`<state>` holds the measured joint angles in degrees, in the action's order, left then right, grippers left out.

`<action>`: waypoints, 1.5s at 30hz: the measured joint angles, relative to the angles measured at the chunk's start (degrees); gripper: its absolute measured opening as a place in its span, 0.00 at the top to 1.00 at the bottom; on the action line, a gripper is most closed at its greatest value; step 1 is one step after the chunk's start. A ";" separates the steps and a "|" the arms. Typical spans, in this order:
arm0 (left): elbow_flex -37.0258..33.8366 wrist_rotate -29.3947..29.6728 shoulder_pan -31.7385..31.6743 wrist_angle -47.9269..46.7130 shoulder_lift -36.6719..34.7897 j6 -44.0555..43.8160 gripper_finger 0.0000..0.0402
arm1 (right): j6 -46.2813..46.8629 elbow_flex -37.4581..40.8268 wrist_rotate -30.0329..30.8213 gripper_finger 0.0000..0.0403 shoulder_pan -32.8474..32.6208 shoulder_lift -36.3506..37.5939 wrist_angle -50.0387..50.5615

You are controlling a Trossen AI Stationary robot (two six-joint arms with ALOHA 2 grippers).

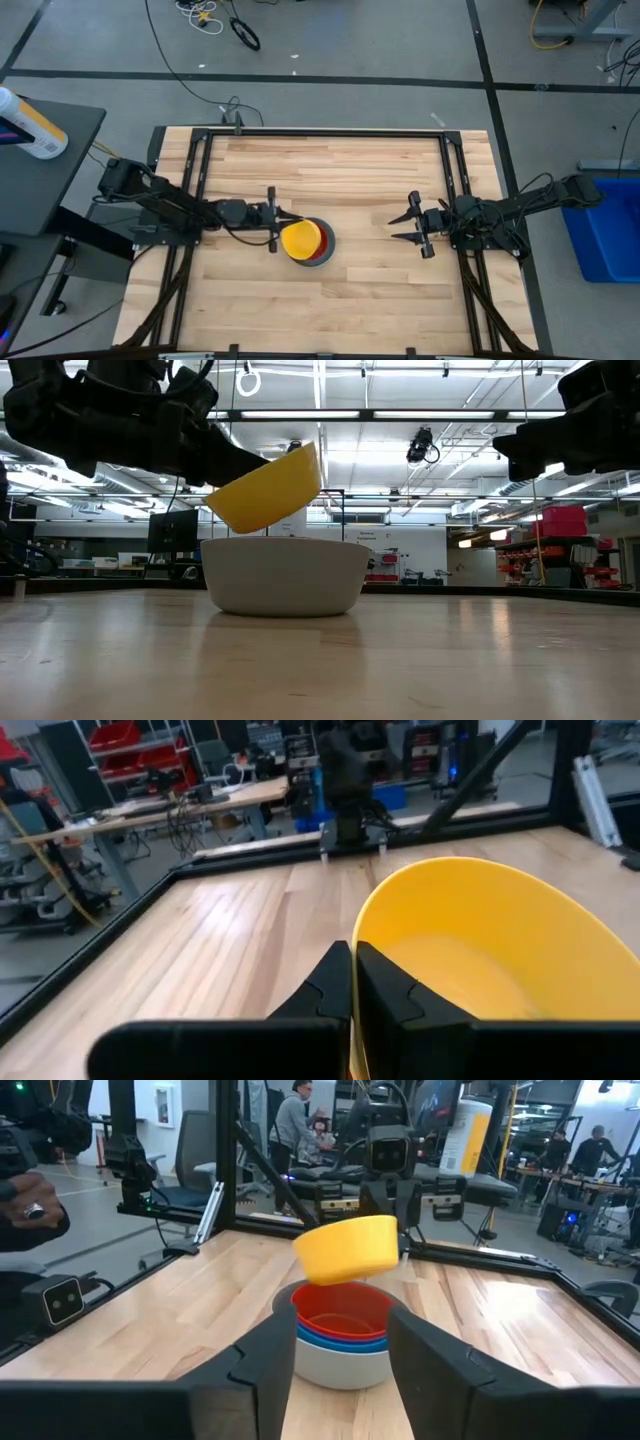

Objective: Nest bowls inside each other
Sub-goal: Stack the yellow bowl on the red bowl

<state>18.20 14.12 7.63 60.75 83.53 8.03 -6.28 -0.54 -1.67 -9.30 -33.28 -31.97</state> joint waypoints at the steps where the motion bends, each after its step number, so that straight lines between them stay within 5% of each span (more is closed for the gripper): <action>1: 0.02 0.02 -0.11 -0.22 0.02 -0.07 0.99 | 0.00 0.00 0.00 0.58 0.00 0.00 0.00; 45: 0.07 -3.33 -0.56 -12.11 0.04 -4.16 0.99 | 0.49 0.00 0.00 0.41 0.01 0.00 -0.02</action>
<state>18.26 10.80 7.07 48.63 83.57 3.87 -5.79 -0.54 -1.67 -9.29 -33.28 -31.99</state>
